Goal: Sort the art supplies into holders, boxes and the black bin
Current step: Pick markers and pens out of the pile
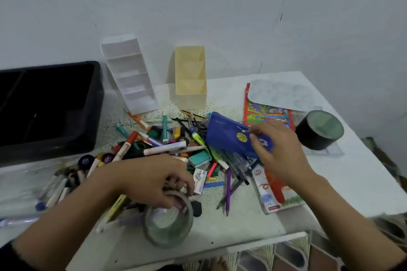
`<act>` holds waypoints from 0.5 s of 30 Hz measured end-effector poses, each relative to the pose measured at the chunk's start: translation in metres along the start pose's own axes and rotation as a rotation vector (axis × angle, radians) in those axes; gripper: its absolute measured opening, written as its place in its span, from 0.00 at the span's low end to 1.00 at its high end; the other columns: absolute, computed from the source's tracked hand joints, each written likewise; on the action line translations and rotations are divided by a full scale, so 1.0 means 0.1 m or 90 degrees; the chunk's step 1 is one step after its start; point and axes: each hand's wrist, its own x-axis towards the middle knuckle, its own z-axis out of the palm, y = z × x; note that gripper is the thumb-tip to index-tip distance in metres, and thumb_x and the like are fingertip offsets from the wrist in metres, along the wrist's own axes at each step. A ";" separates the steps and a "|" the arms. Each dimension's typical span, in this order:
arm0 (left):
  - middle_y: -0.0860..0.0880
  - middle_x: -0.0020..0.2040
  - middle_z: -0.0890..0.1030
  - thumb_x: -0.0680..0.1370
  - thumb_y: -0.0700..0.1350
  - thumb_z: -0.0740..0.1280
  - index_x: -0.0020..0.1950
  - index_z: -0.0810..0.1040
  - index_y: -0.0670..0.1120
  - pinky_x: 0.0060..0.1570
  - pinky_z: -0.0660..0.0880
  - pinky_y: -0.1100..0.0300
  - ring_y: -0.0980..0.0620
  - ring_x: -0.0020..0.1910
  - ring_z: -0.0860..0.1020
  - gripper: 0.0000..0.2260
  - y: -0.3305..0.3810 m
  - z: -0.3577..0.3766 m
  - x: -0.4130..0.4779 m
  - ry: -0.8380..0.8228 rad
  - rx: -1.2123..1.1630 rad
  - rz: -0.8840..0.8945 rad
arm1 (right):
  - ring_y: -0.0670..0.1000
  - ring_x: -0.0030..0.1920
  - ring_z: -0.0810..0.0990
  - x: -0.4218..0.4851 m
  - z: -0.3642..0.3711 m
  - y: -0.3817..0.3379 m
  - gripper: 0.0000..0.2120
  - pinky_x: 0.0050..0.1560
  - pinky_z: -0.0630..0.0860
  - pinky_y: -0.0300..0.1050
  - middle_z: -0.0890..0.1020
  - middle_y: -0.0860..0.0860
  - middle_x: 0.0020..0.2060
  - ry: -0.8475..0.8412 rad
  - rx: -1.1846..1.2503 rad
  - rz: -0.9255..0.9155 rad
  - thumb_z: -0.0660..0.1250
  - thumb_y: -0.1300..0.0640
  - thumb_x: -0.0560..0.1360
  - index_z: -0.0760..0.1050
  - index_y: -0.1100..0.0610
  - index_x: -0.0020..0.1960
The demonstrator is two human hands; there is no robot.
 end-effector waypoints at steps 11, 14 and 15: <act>0.57 0.43 0.77 0.72 0.43 0.65 0.45 0.84 0.51 0.44 0.72 0.63 0.54 0.44 0.78 0.08 0.27 -0.42 0.27 0.338 -0.087 0.070 | 0.59 0.55 0.73 0.12 -0.32 0.50 0.12 0.53 0.72 0.56 0.77 0.54 0.54 0.115 -0.236 0.181 0.69 0.54 0.75 0.79 0.53 0.57; 0.52 0.41 0.76 0.72 0.39 0.66 0.45 0.84 0.50 0.42 0.73 0.56 0.49 0.42 0.77 0.09 0.42 -0.61 0.62 0.389 -0.096 0.111 | 0.59 0.57 0.73 0.09 -0.41 0.70 0.18 0.55 0.72 0.57 0.75 0.55 0.56 0.044 -0.292 0.285 0.70 0.50 0.74 0.74 0.51 0.62; 0.52 0.40 0.76 0.72 0.37 0.66 0.45 0.83 0.50 0.42 0.72 0.57 0.49 0.42 0.76 0.11 0.48 -0.65 0.75 0.396 -0.089 0.123 | 0.58 0.56 0.74 0.06 -0.42 0.76 0.18 0.56 0.73 0.56 0.76 0.55 0.56 0.030 -0.297 0.296 0.69 0.50 0.74 0.74 0.52 0.62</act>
